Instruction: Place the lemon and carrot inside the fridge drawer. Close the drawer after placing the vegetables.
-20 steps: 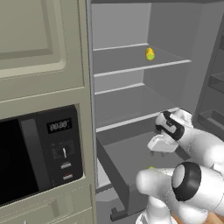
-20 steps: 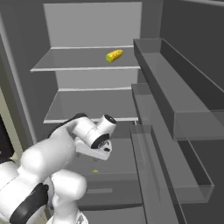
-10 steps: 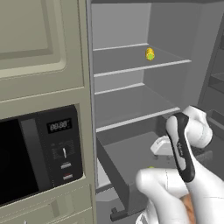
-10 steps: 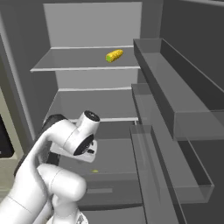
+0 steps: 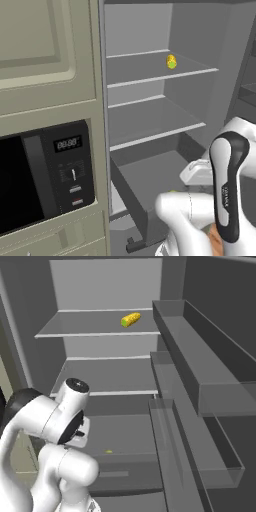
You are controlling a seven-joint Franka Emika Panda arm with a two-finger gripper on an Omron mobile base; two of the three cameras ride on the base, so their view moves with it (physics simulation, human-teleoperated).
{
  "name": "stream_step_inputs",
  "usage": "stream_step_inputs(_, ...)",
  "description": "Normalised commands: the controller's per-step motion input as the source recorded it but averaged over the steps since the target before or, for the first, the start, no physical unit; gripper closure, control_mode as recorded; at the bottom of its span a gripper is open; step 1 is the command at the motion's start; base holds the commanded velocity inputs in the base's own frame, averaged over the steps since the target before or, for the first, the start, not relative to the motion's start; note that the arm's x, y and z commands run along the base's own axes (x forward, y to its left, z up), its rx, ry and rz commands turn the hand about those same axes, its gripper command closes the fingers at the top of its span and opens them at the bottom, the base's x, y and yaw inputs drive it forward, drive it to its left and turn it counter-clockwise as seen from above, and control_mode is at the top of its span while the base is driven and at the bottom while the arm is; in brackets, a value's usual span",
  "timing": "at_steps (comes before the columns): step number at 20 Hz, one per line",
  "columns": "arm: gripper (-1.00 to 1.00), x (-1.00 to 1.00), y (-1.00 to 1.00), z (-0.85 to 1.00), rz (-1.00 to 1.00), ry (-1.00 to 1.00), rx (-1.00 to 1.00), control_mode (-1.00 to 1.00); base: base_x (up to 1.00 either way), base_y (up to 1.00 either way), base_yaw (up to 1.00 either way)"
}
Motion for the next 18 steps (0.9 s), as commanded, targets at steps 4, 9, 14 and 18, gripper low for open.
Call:
stream_step_inputs(4, -1.0, -0.55, 0.25, 0.37, -0.06, -0.09, -0.01, -1.0, 0.0, 0.0, 0.0)
stream_step_inputs(9, -1.0, 0.0, 0.15, 0.0, 0.0, 0.0, -0.02, -1.0, 0.0, 0.0, 0.0)
stream_step_inputs(14, -1.0, -0.09, 0.0, -0.01, 0.0, -0.01, 0.0, -1.0, 0.0, 0.0, 0.0)
stream_step_inputs(18, -1.0, 0.0, 0.0, 0.0, 0.0, 0.0, 0.0, 1.0, -0.91, 0.15, 0.0)
